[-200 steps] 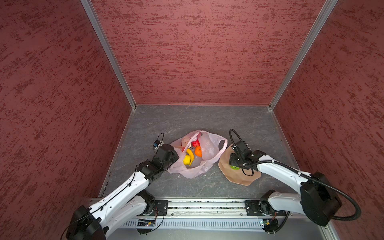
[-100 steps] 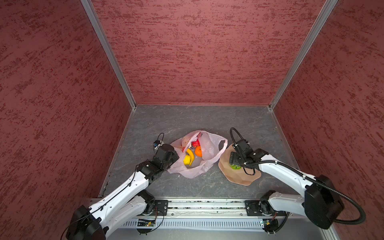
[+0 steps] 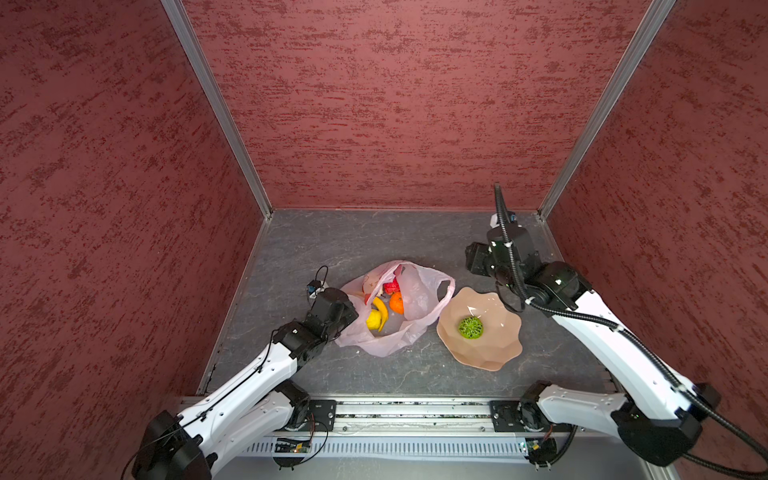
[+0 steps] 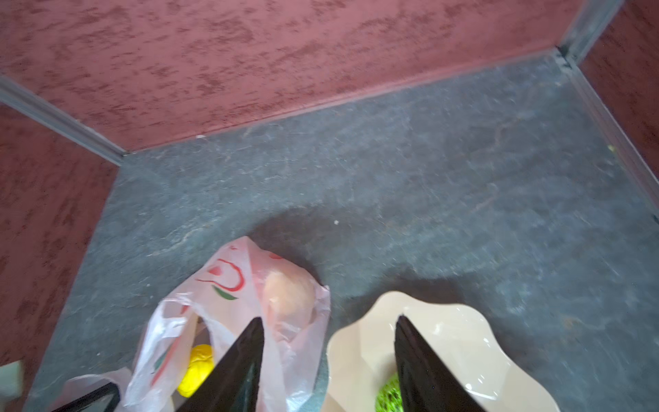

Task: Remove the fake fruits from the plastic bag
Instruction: 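Open the right gripper to drop the green fruit and raise it, then reach the right gripper into the pink bag toward the yellow fruit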

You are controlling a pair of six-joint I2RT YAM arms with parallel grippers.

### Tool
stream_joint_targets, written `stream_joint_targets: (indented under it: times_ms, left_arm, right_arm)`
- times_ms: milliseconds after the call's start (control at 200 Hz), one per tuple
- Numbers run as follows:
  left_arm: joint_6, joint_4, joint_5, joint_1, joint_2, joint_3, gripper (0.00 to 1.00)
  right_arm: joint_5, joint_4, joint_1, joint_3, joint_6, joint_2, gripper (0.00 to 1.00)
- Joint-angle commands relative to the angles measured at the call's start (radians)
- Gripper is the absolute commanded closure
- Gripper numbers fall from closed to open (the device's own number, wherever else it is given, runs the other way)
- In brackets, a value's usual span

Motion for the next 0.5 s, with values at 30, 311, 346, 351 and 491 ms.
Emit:
stream_joint_targets:
  times_ms: [30, 311, 346, 351, 491]
  left_arm:
    - [0.005, -0.003, -0.021, -0.007, -0.002, -0.005, 1.00]
    - [0.002, -0.052, -0.036, -0.009, -0.013, -0.009, 1.00]
    - [0.002, -0.067, -0.043, -0.010, -0.016, -0.006, 1.00]
    - [0.002, -0.069, -0.043, -0.010, -0.017, -0.005, 1.00]
    - [0.003, -0.118, -0.071, -0.008, -0.039, -0.003, 1.00]
  right_arm:
    - [-0.022, 0.091, 0.148, 0.115, -0.088, 0.157, 0.46]
    - [-0.233, 0.161, 0.282, 0.207, -0.072, 0.426, 0.55]
    - [-0.260, 0.178, 0.285, 0.181, -0.056, 0.436, 0.56]
    - [-0.265, 0.181, 0.285, 0.177, -0.053, 0.437, 0.56]
    - [-0.352, 0.220, 0.300, 0.087, -0.009, 0.454, 0.60]
